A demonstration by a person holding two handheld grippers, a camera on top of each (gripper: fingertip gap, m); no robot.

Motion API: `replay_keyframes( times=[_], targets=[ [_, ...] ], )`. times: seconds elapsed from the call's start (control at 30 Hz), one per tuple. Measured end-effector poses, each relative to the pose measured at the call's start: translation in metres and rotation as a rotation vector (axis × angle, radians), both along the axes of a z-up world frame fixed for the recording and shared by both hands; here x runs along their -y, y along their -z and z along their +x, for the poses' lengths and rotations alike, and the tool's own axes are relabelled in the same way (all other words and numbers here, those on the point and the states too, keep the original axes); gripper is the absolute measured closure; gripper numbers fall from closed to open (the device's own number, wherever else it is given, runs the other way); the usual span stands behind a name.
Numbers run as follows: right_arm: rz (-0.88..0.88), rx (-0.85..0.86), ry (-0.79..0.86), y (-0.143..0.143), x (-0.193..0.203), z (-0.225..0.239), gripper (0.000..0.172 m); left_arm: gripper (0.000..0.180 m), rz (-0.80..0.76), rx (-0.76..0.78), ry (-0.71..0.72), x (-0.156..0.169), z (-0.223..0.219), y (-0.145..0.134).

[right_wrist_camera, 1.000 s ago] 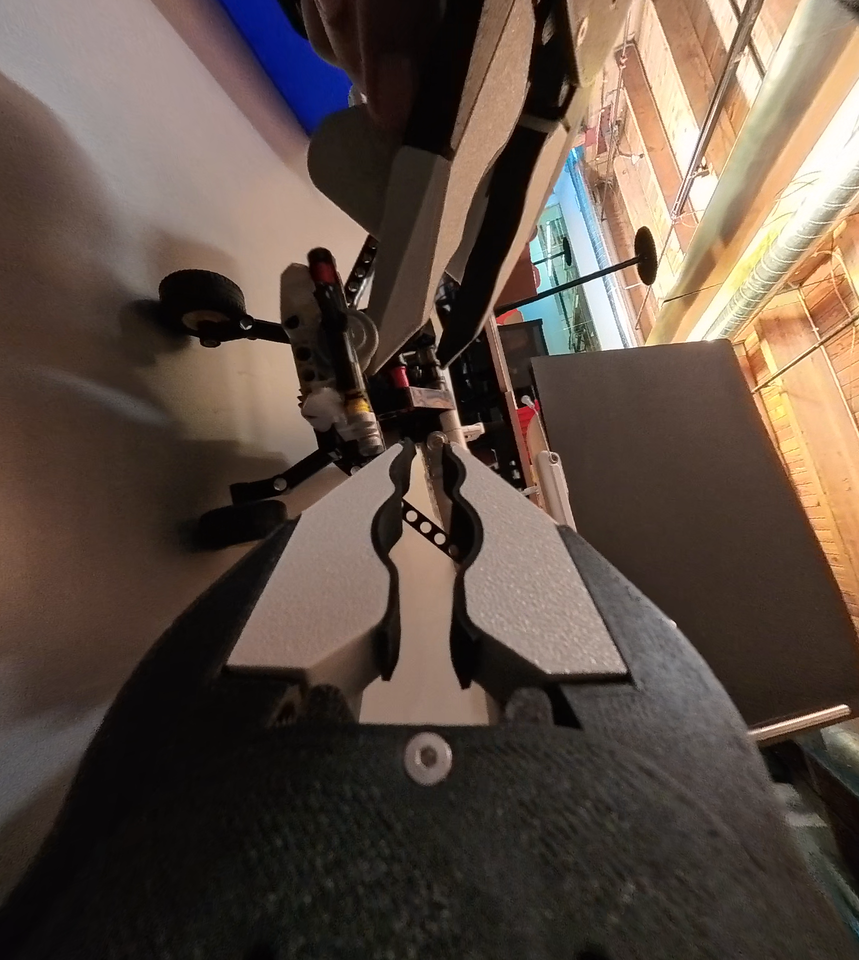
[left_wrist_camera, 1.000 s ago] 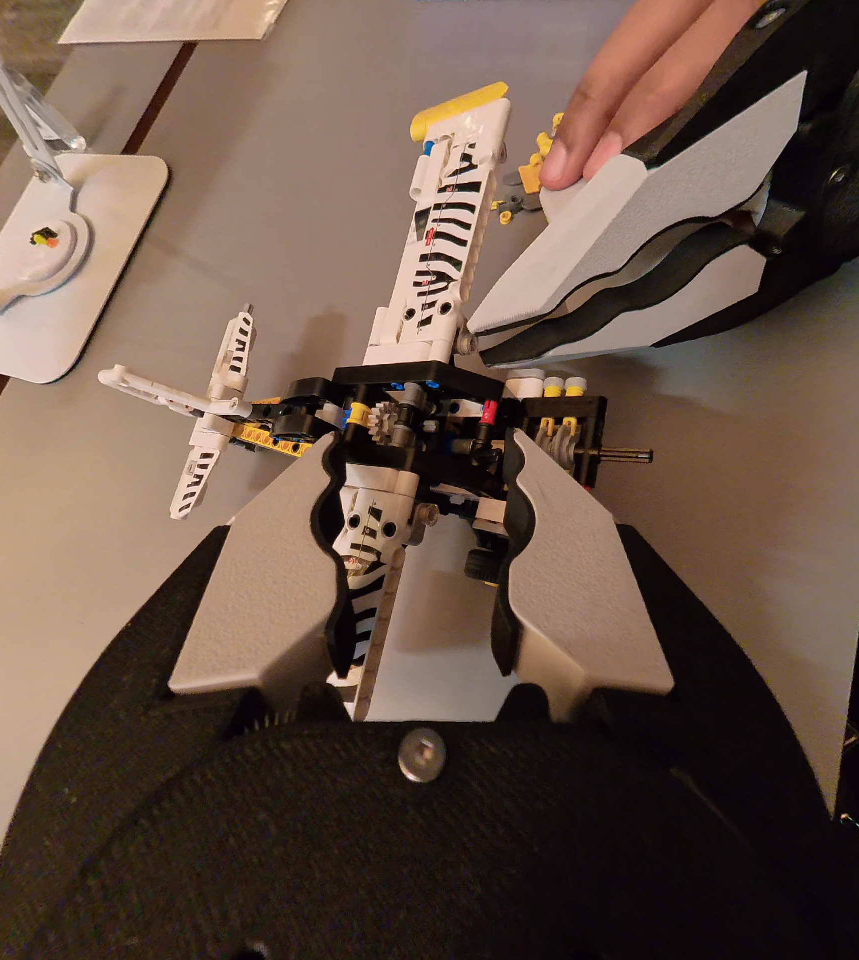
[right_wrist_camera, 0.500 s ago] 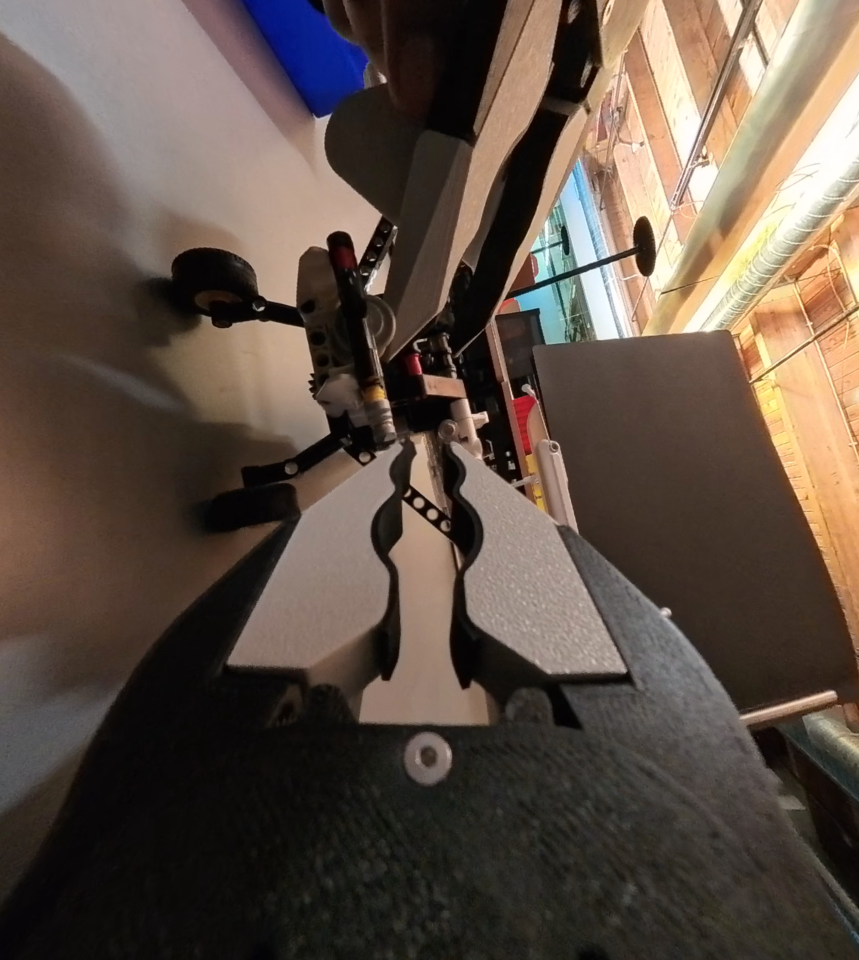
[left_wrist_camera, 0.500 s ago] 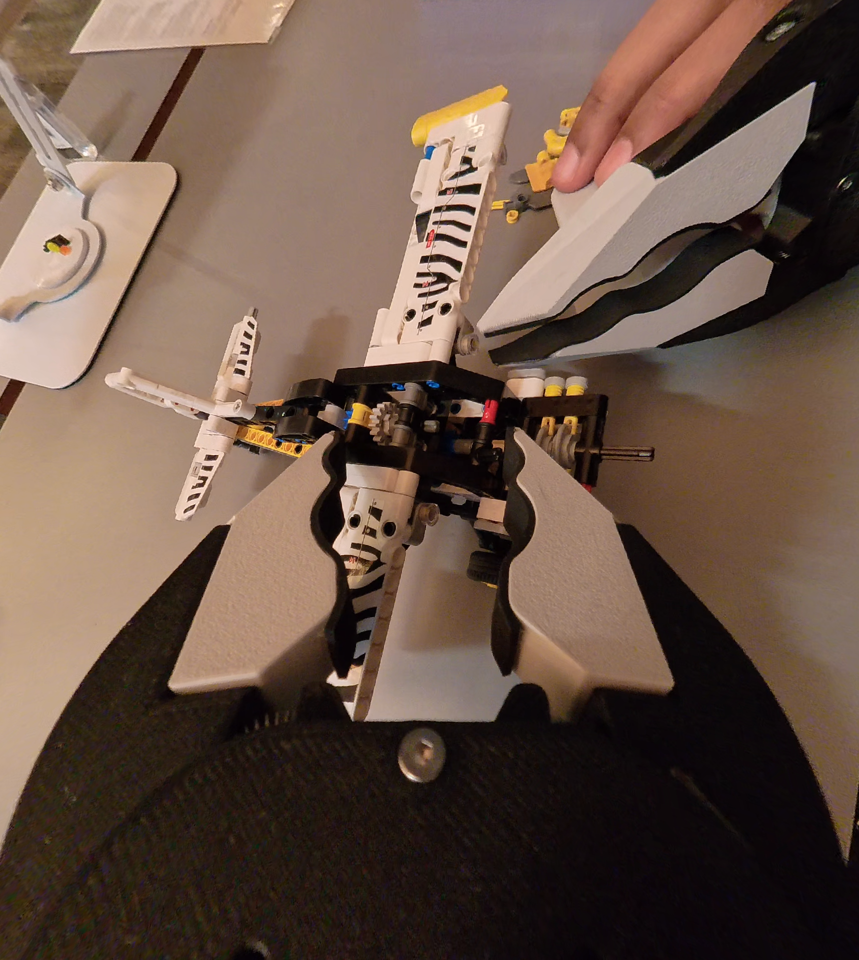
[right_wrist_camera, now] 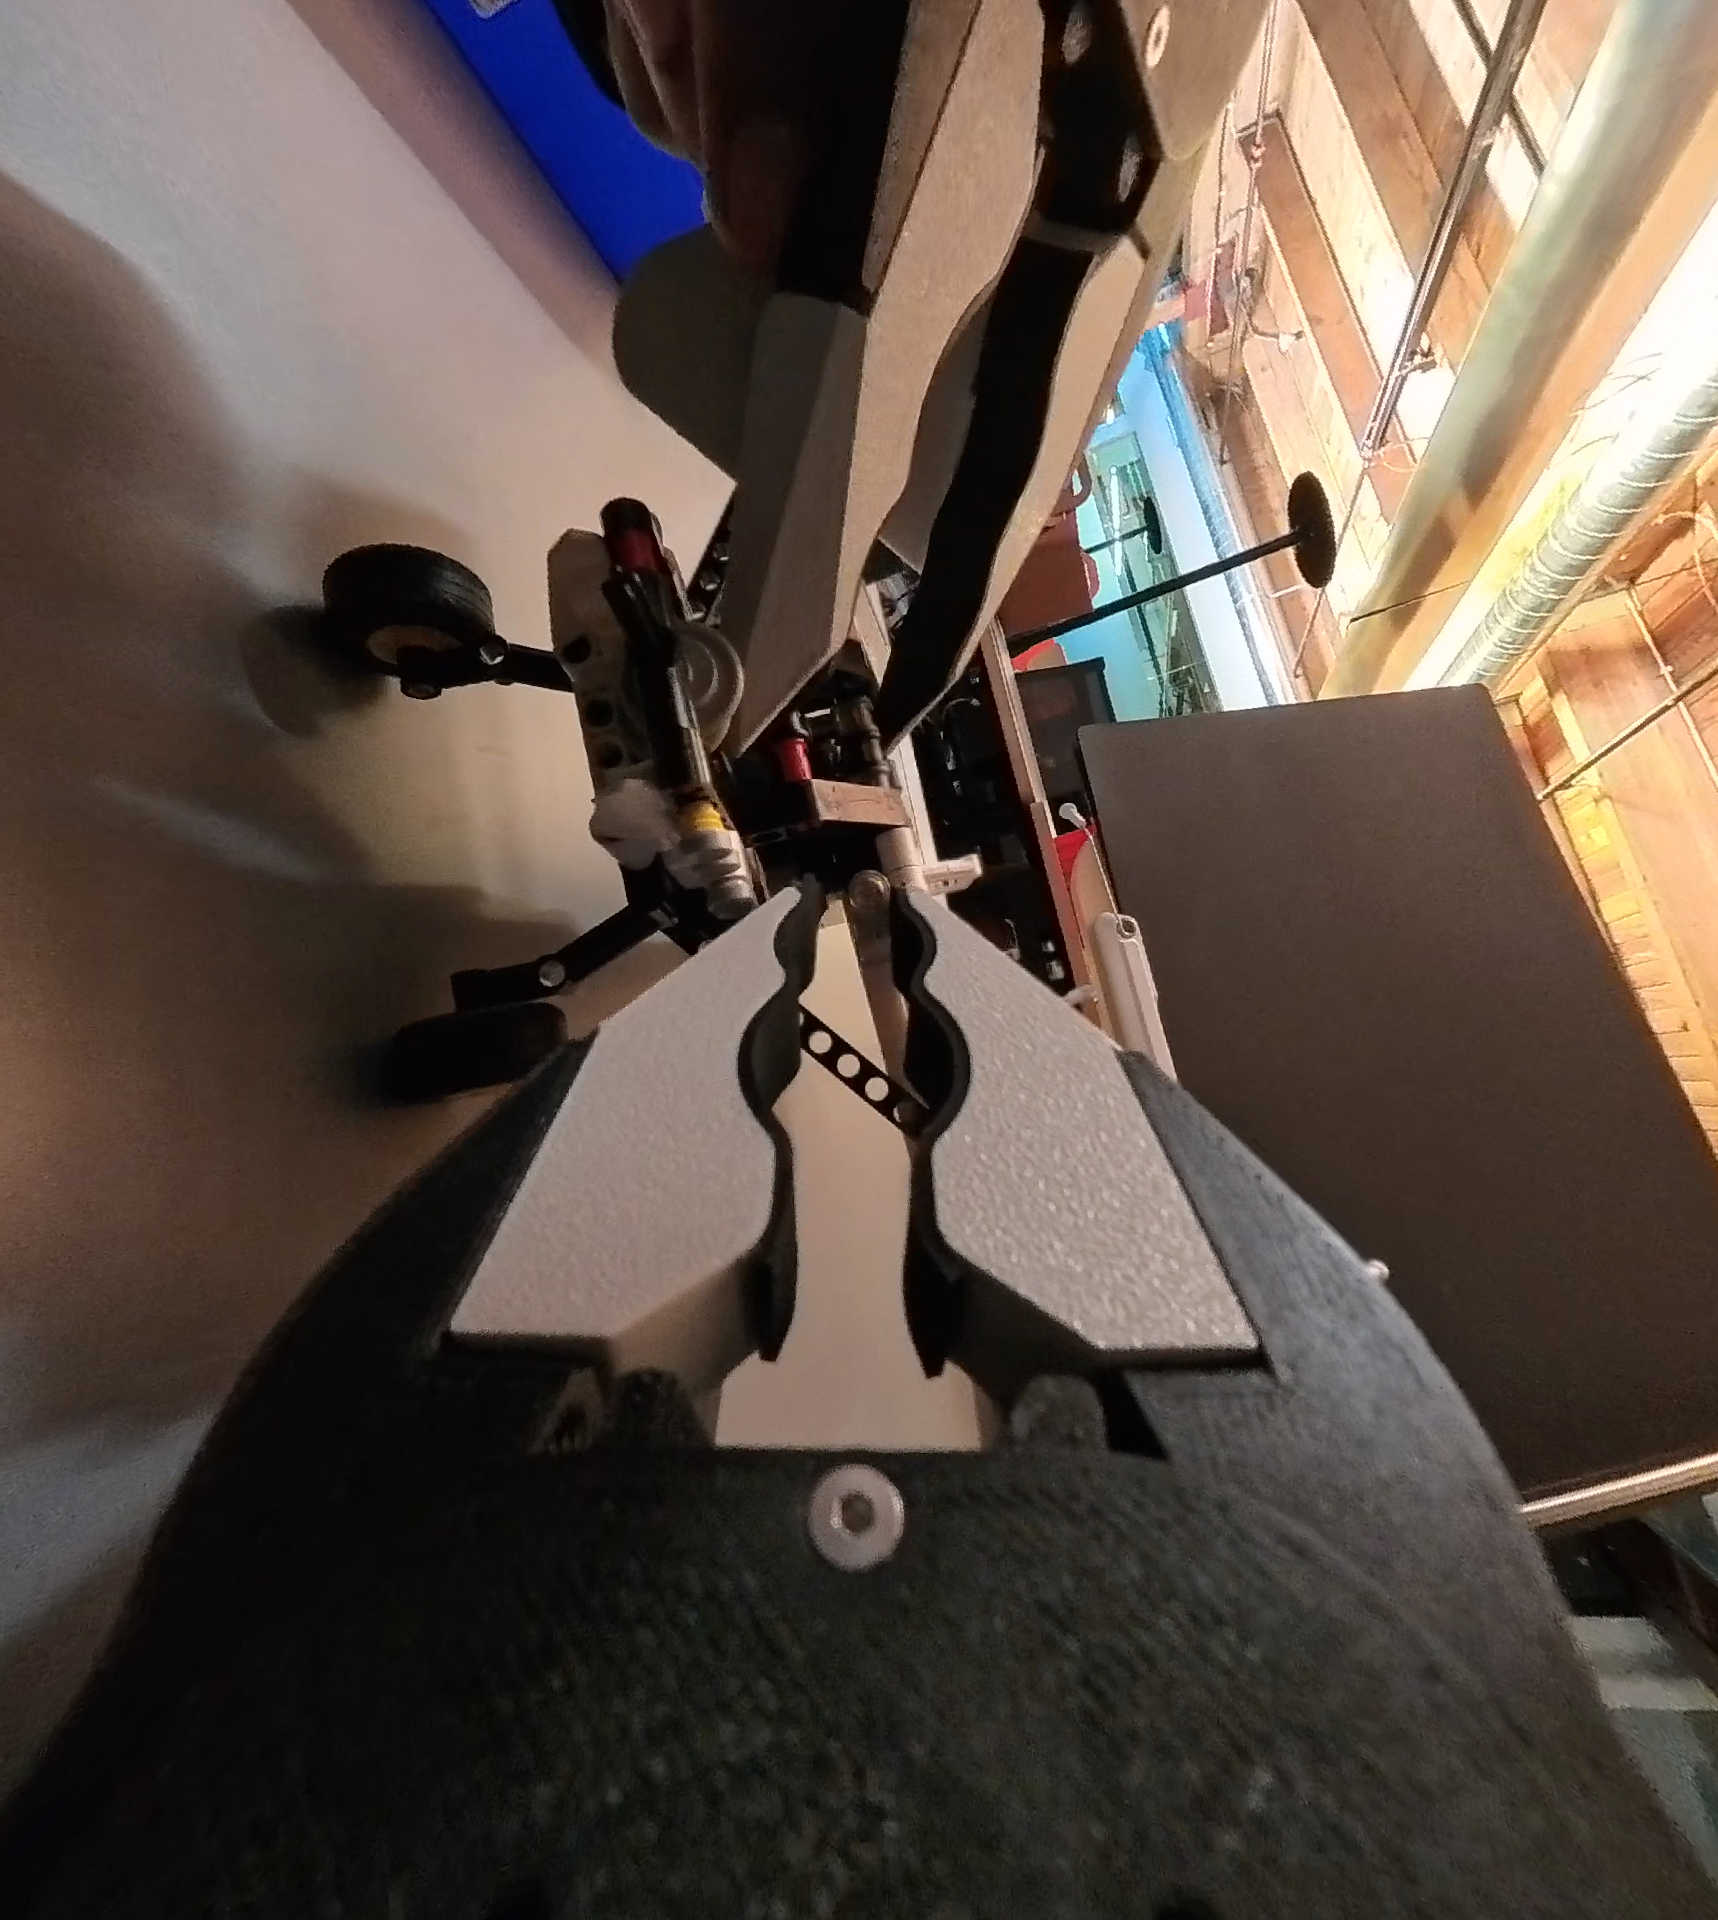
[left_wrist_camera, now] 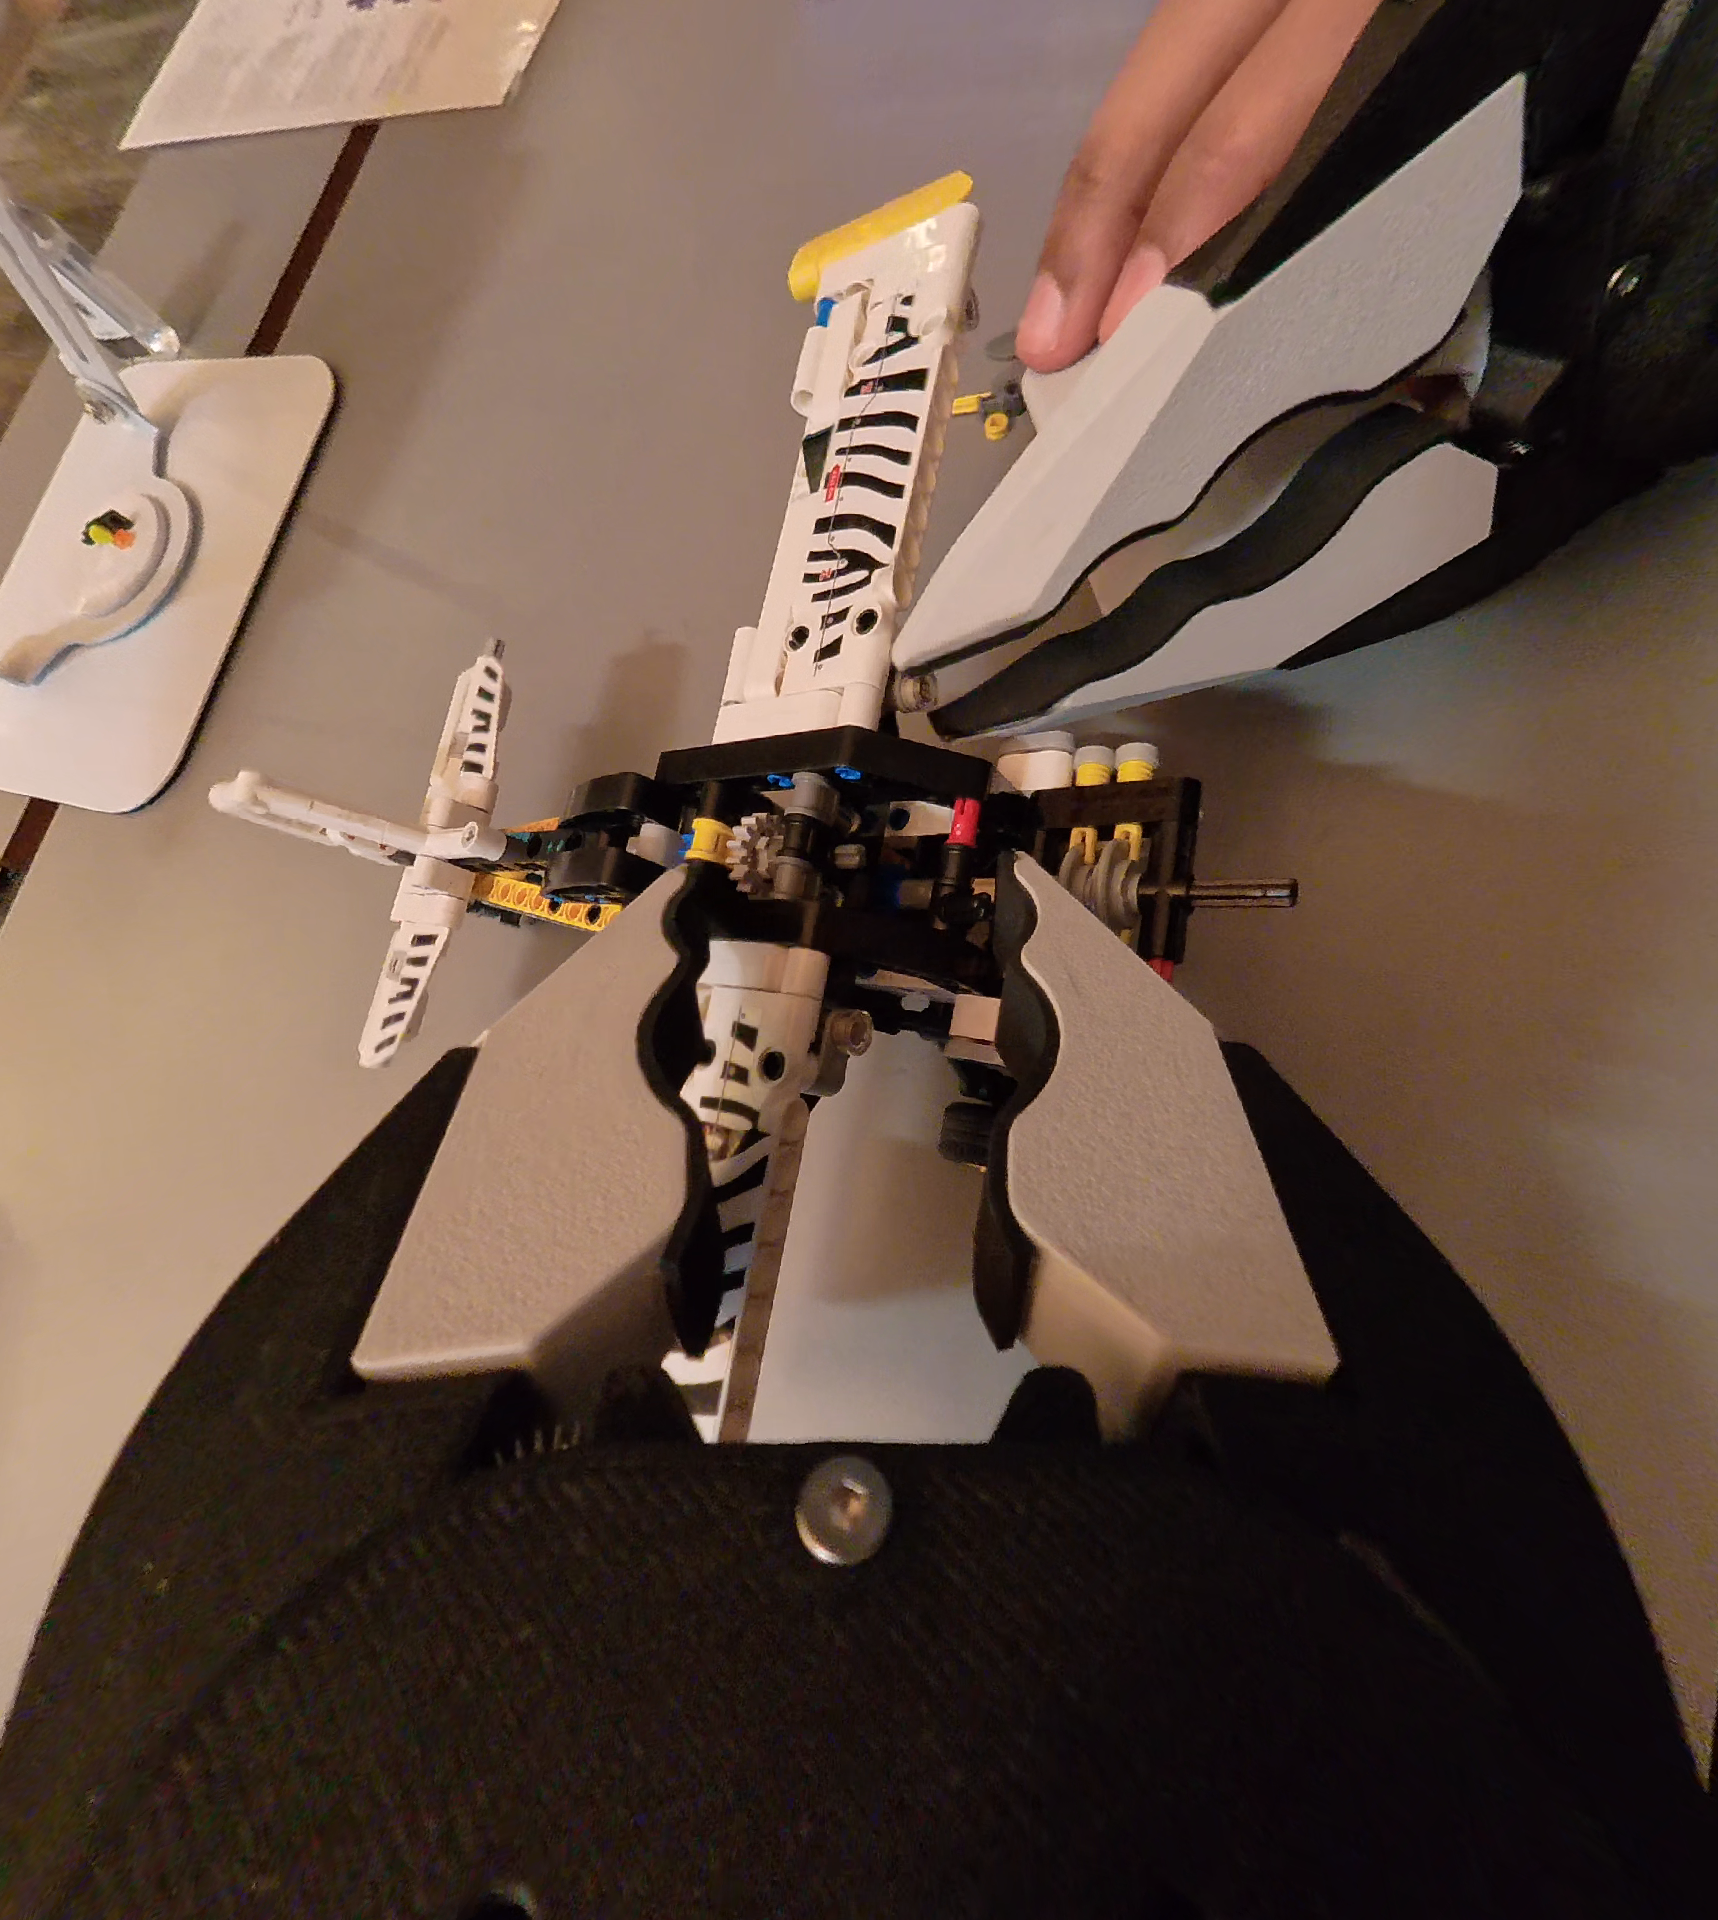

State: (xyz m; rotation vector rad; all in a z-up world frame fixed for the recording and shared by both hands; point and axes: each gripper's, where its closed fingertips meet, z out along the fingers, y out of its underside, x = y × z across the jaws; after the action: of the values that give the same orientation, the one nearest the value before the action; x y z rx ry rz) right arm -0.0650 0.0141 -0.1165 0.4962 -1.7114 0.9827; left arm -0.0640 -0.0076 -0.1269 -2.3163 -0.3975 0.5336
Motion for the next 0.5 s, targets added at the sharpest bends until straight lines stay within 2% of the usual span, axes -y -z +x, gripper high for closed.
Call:
replay_keyframes(
  times=[0.33,0.5],
  targets=[
    [0.033,-0.015,-0.020,-0.003,0.000,-0.003,0.167,0.126,0.016,-0.008,0.002,0.000,-0.002,-0.002],
    [0.014,0.017,-0.015,-0.003,-0.001,-0.004,0.167,0.119,0.176,0.075,-0.008,-0.004,-0.001,-0.017]
  ],
)
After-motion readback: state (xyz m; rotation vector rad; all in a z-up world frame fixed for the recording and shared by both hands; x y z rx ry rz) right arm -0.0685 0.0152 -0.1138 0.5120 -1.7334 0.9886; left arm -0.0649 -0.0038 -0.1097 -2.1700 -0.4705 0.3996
